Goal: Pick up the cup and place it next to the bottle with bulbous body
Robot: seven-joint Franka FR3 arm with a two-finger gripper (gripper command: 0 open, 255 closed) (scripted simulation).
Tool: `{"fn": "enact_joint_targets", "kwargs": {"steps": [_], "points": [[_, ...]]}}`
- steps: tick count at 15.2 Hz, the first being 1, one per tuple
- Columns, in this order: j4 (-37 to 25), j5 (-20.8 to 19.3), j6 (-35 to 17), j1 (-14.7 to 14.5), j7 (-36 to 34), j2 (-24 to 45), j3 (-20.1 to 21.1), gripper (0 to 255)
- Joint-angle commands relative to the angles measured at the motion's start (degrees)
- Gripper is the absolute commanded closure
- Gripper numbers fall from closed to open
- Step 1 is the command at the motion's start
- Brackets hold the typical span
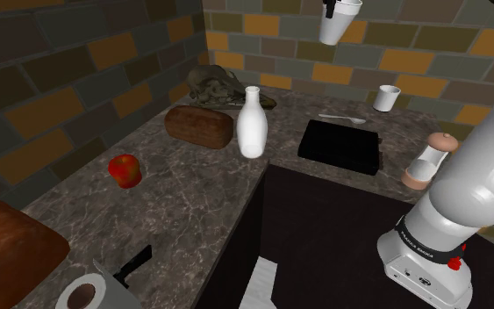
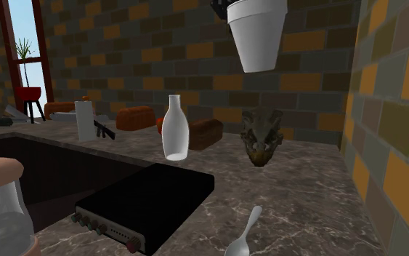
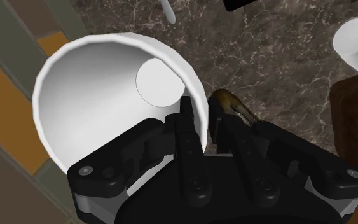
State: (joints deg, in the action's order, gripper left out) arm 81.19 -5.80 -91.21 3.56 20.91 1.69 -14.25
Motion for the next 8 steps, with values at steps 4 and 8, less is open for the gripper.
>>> {"fn": "enact_joint_targets", "kwargs": {"steps": [4, 8], "points": [[6.02, -2.16, 0.06, -3.67, -7.40, -5.36, 3.78, 255], [8.78, -3.01, 0.64, -6.25, -13.13, -7.92, 6.98, 255]]}}
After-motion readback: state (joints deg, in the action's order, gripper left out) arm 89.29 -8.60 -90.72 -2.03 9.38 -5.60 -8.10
